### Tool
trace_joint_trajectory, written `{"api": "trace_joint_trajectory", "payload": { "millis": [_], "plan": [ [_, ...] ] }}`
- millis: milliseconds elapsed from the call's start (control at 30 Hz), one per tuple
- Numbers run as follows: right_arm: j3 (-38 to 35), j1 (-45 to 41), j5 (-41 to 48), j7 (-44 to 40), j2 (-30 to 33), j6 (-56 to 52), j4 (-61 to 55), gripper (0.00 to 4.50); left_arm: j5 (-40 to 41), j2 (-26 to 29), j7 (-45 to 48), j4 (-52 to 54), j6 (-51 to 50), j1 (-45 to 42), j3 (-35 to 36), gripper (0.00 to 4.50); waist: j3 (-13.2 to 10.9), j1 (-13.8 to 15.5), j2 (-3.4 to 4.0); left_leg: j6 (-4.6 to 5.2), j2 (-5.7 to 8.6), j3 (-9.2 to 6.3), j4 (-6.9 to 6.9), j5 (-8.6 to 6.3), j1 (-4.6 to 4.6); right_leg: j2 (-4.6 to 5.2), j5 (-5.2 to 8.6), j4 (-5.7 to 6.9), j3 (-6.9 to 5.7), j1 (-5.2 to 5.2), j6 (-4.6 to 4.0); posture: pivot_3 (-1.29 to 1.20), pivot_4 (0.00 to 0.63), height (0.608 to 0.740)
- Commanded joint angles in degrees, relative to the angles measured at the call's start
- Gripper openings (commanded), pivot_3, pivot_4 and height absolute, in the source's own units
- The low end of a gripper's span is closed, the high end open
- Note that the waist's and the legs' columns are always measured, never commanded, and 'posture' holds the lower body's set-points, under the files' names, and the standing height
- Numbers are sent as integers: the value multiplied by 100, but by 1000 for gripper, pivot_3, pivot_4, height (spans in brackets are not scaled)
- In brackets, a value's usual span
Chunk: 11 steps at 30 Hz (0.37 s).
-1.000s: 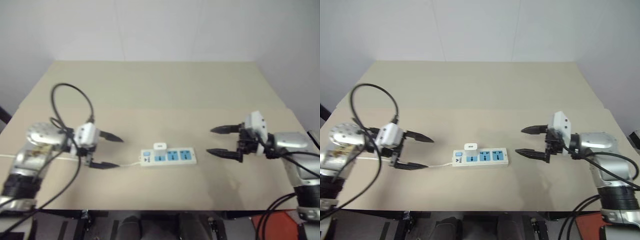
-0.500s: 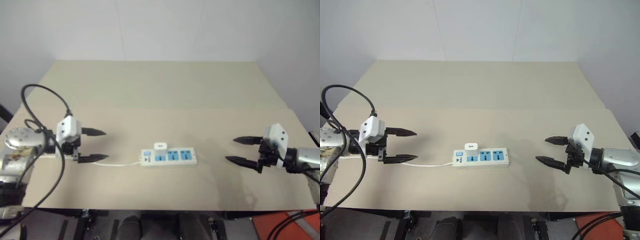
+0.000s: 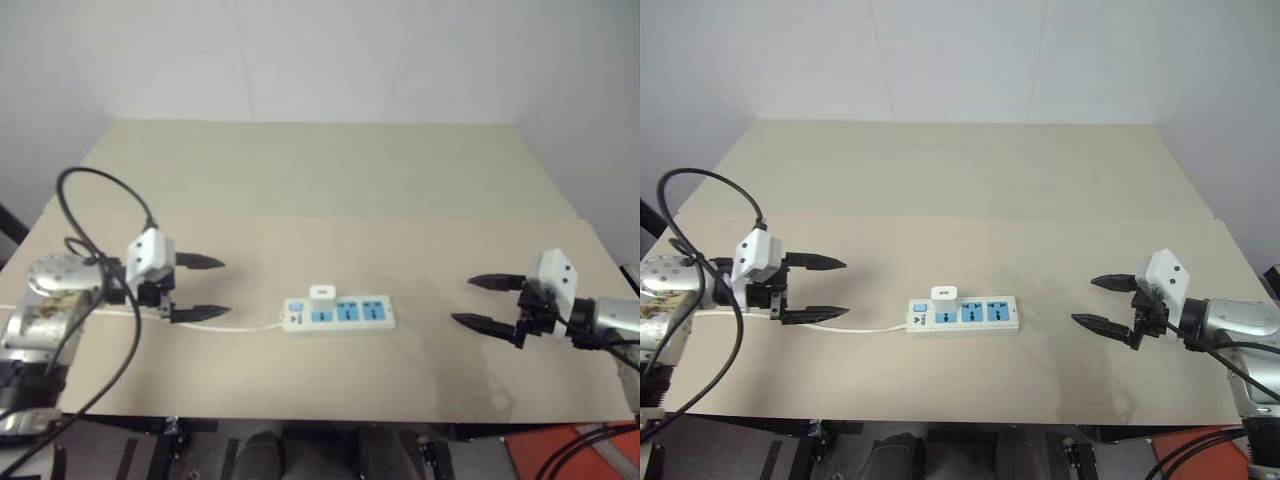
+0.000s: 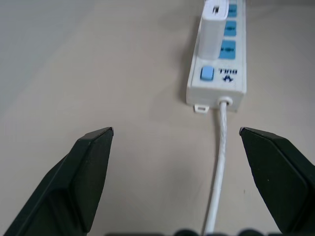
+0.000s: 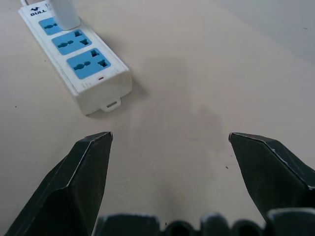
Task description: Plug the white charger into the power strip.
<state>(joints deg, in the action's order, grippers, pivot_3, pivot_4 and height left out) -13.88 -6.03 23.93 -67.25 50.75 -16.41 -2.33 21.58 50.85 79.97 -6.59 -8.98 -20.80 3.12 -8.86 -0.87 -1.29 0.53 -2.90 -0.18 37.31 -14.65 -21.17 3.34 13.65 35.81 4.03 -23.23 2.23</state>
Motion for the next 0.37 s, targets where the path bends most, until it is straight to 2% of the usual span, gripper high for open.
{"api": "trace_joint_trajectory", "payload": {
  "millis": [33, 367],
  "plan": [
    [-159, -109, 154, 36, 63, -20, -182, 4500, 21, -10, 25, 104, 41, -163, 4, 4494, 0, -2, 0, 0, 0, 0, 0, 0, 0, 0, 0, 0, 0, 0, 0, 0, 150, 740],
    [-234, -166, 102, 71, 106, 9, -95, 4500, 111, 41, -202, 186, -172, -45, 174, 4494, -1, -6, -1, 0, 0, 0, 0, 0, 0, 0, -1, -1, 1, 0, -1, 0, 150, 740]
  ]
}}
